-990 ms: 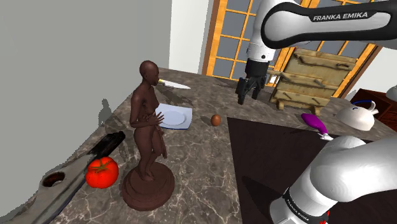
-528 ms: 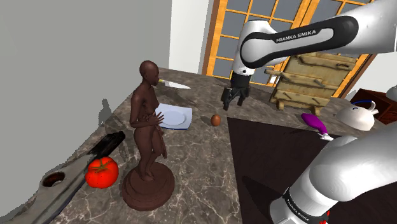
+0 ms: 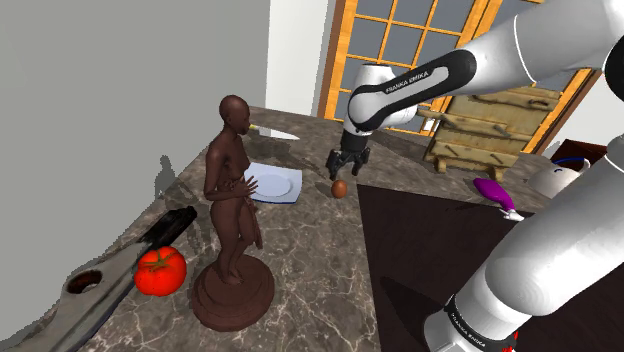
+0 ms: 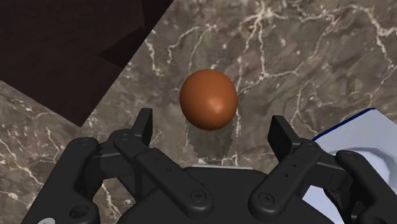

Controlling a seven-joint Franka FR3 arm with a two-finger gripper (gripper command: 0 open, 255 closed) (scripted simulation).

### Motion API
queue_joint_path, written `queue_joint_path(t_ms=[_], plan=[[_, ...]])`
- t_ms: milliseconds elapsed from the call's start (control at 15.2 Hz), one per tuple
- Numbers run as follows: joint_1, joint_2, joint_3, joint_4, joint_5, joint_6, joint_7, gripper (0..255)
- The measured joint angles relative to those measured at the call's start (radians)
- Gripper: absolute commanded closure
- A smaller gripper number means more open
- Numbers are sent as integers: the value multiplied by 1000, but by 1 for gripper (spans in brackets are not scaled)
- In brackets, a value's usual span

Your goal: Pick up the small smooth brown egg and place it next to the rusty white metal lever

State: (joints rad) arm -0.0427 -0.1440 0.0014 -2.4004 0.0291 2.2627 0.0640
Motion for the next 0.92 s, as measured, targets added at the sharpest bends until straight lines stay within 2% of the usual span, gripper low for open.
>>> queue_joint_path(t_ms=[528,924], plan=[[0,114,0,-3,10,129,3,0],[0,130,0,-9,11,151,2,0]])
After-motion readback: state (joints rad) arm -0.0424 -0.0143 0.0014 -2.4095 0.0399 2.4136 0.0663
